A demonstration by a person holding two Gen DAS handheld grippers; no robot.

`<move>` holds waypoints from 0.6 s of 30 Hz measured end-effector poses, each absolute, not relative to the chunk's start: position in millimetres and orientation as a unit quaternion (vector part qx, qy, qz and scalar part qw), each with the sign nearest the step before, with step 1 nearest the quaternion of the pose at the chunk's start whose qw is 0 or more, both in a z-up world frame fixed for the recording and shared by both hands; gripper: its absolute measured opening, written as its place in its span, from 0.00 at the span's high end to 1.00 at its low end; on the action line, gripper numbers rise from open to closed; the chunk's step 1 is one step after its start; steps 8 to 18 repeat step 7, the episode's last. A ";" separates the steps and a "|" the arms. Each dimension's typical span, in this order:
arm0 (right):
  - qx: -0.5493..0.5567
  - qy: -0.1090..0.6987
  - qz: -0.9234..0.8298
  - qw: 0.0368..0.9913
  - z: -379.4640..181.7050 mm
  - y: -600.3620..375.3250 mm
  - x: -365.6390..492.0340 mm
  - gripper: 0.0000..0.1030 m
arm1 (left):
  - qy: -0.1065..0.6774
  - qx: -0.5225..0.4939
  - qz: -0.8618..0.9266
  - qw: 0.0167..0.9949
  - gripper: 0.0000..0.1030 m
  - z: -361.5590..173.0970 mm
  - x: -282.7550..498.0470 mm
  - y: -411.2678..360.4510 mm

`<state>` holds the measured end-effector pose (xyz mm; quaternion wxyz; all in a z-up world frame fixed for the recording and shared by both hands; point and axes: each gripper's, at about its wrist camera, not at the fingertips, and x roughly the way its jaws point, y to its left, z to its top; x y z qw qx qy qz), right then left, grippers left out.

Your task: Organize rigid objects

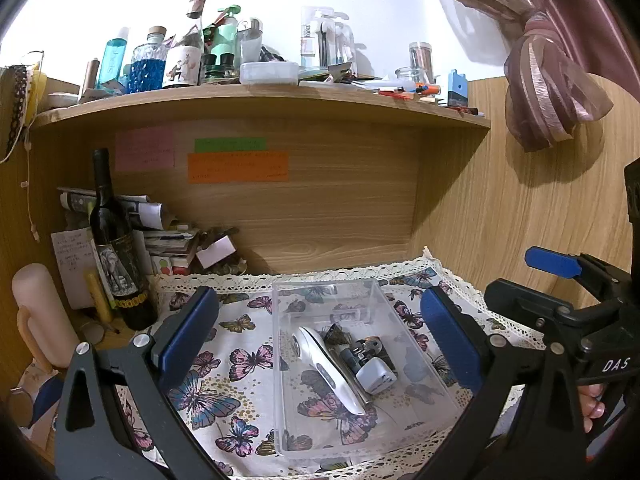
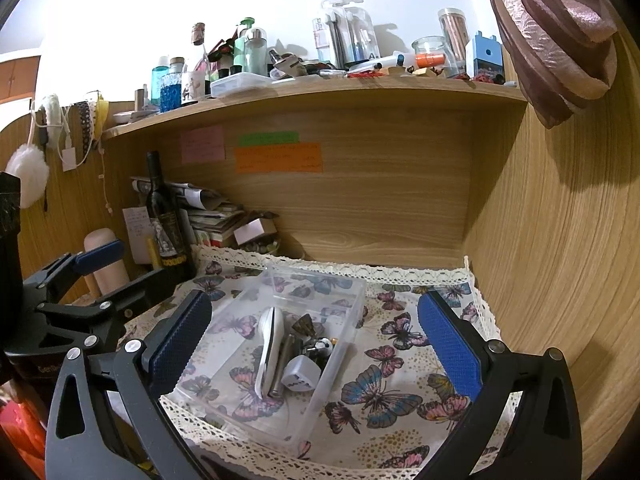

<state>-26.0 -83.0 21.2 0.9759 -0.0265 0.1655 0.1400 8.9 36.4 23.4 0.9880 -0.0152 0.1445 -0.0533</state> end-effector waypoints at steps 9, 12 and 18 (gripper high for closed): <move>-0.025 0.170 0.141 0.975 20.0 -85.7 -22.2 0.00 | 0.153 -0.026 -0.058 0.986 0.00 20.4 12.9 39.8; -0.025 0.170 0.141 0.975 20.0 -85.7 -22.2 0.00 | 0.153 -0.026 -0.058 0.986 0.00 20.4 12.9 39.8; -0.025 0.170 0.141 0.975 20.0 -85.7 -22.2 0.00 | 0.153 -0.026 -0.058 0.986 0.00 20.4 12.9 39.8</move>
